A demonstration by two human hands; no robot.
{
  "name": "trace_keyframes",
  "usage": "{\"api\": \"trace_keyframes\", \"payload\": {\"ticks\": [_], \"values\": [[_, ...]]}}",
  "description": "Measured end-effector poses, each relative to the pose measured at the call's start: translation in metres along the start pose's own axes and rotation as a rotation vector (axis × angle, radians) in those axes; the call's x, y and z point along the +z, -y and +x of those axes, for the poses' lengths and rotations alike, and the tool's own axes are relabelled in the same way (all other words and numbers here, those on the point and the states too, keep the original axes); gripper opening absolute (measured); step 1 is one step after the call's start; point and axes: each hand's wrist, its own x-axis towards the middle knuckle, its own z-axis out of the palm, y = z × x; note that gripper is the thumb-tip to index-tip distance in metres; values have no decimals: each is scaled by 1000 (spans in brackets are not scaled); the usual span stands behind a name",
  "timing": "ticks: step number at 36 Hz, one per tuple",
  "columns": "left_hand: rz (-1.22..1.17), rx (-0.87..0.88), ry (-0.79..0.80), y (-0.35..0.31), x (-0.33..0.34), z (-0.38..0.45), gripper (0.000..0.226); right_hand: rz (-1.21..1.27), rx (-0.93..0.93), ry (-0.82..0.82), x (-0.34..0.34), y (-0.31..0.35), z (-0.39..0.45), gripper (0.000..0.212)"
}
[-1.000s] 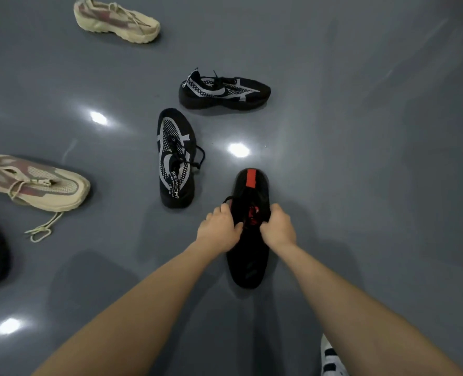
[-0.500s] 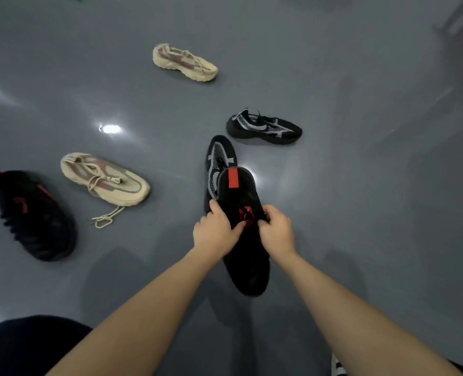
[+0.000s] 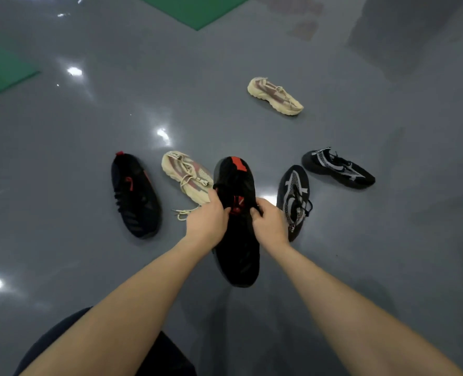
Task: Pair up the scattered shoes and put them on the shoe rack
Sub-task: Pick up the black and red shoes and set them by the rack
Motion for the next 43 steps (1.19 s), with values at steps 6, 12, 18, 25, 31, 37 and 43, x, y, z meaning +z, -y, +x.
{"api": "trace_keyframes", "payload": {"ticks": [6,12,18,25,31,37,43], "values": [[-9,-83,-84,57,-16,8,39,-40,-99,51,42,48,10,24],[-109,-272,-87,105,-30,11,31,15,-145,131,85,83,19,25],[-191,-494,-170,168,-30,6,27,34,-231,321,130,101,41,26],[-221,-711,-331,223,1,14,22,-182,-131,480,189,97,69,48],[-220,-764,-395,239,21,24,23,-262,-114,540,232,96,86,49],[-230,-768,-427,243,35,23,33,-320,-115,495,257,94,94,45],[-239,-756,-430,241,43,30,35,-330,-55,455,260,93,100,37]]}}
